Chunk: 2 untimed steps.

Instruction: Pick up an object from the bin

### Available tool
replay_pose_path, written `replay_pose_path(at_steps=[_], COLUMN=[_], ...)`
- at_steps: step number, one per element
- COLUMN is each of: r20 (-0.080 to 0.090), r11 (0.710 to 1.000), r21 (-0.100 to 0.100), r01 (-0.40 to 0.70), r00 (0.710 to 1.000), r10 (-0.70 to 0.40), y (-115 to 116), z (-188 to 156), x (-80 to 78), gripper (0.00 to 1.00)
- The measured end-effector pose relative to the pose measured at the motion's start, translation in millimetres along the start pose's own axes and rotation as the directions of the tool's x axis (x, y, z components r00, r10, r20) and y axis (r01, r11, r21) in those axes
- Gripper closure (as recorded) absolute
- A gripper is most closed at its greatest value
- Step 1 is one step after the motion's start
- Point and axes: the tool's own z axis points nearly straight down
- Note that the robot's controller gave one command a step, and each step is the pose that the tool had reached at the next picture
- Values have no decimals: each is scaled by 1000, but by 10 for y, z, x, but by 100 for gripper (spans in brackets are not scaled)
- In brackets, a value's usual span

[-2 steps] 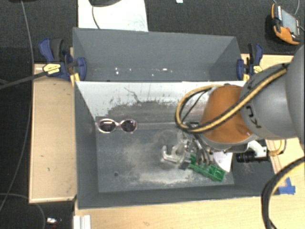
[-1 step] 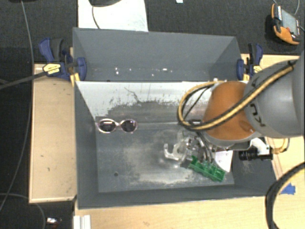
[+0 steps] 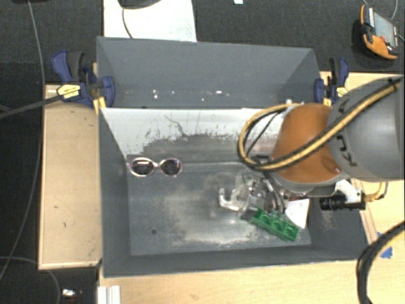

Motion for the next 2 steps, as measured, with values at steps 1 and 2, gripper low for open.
replay_pose_path(at_steps=[1,2], r20=[2,3], r11=[1000,1000], r21=[-1,-1], r01=[0,0], r00=[1000,1000], r10=[0,0], y=[2,3], z=[-87,-146], x=[-6,-9], gripper=[100,100])
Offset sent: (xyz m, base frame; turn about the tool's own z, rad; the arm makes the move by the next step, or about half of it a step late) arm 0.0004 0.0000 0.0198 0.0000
